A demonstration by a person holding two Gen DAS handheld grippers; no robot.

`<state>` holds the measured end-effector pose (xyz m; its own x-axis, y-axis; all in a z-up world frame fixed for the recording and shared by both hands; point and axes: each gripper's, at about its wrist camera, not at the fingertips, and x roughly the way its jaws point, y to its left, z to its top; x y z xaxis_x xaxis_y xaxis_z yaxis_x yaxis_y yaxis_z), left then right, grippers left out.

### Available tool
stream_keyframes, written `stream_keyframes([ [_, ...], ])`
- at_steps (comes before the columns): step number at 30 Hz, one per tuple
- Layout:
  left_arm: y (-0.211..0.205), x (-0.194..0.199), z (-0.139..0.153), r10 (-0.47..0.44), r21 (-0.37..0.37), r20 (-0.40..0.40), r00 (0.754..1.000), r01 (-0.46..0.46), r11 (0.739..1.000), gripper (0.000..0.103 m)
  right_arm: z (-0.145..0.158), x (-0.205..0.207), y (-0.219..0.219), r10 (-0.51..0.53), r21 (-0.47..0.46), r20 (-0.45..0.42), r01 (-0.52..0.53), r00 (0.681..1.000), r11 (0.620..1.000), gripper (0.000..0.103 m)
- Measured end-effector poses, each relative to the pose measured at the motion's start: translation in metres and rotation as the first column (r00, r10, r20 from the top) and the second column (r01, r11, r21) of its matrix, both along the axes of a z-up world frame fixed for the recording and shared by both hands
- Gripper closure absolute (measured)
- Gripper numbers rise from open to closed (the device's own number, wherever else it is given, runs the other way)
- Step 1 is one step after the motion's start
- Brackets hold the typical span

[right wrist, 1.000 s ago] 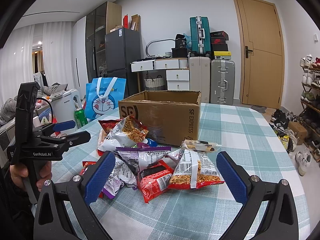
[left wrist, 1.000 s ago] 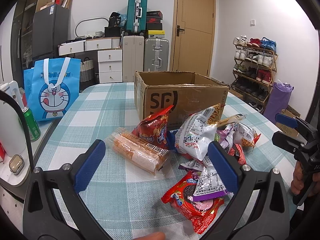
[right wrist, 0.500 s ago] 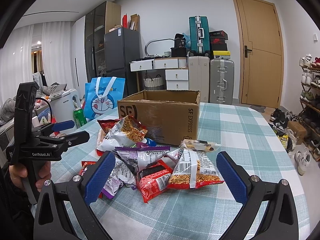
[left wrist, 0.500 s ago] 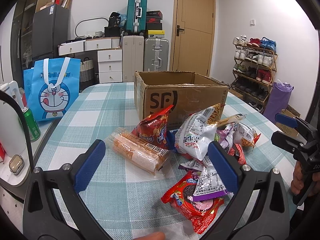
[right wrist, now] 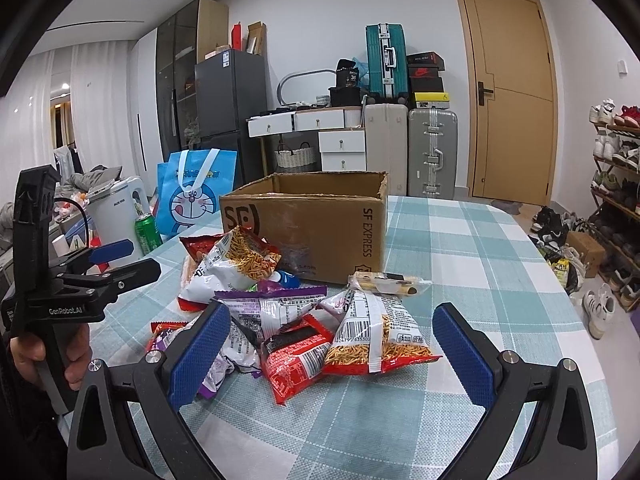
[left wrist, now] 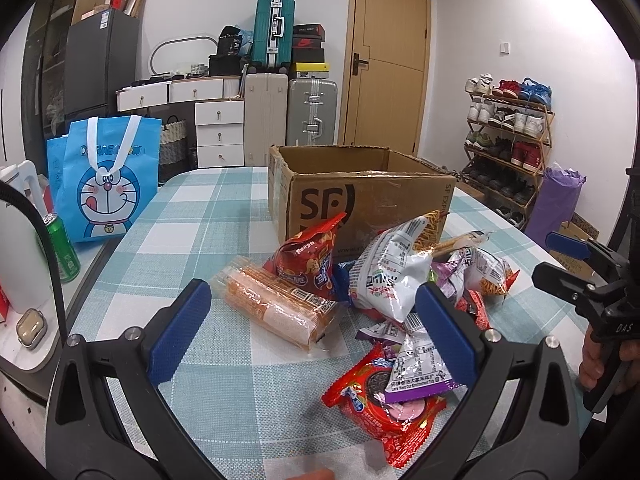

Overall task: Organize snacks
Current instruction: 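Grasp the red Oreo pack with the left gripper while the right gripper grasps the noodle-snack bag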

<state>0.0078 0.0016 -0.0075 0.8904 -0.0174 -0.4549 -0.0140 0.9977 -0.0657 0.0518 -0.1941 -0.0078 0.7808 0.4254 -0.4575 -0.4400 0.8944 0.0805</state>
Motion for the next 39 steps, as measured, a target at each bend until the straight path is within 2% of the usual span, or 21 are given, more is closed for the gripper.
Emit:
stream_keyframes([
  [8,-0.004,0.002,0.001,-0.003,0.016,-0.023,1.0,0.003,1.0,0.001,-0.002,0.008,0.005,-0.019,-0.029,-0.038,0.018,0.999,0.999,0.0],
  [11,0.0,0.003,0.001,-0.014,-0.01,-0.029,0.999,0.013,1.0,0.001,-0.006,0.017,0.007,-0.037,-0.046,-0.077,0.034,0.996,0.998,0.0],
  [16,0.007,0.006,-0.004,-0.06,-0.064,-0.085,0.995,0.055,0.996,0.001,-0.014,0.032,0.005,-0.068,-0.08,-0.149,0.056,0.986,0.995,0.0],
  [19,0.005,0.006,-0.004,-0.078,-0.053,-0.104,0.991,0.073,0.996,0.001,-0.018,0.035,0.004,-0.067,-0.088,-0.178,0.052,0.982,0.995,0.0],
  [27,-0.016,0.002,-0.013,-0.166,0.031,-0.2,0.966,0.176,0.984,0.001,-0.023,0.036,0.005,-0.029,-0.08,-0.229,0.011,0.973,0.997,0.002],
  [29,-0.02,0.0,-0.016,-0.18,0.042,-0.22,0.959,0.193,0.98,0.001,-0.021,0.031,0.01,0.006,-0.083,-0.228,-0.026,0.974,0.996,0.007],
  [32,-0.024,0.001,-0.022,-0.196,0.049,-0.254,0.947,0.215,0.975,0.001,-0.02,0.026,0.023,0.047,-0.129,-0.224,-0.077,0.973,0.989,0.009],
  [34,-0.026,0.003,-0.027,-0.2,0.06,-0.277,0.94,0.224,0.973,0.001,-0.02,0.026,0.027,0.038,-0.143,-0.208,-0.069,0.977,0.987,0.01],
  [39,-0.026,0.009,-0.036,-0.231,0.016,-0.317,0.92,0.249,0.968,0.001,-0.018,0.042,0.015,-0.036,-0.134,-0.223,0.006,0.974,0.991,0.01],
])
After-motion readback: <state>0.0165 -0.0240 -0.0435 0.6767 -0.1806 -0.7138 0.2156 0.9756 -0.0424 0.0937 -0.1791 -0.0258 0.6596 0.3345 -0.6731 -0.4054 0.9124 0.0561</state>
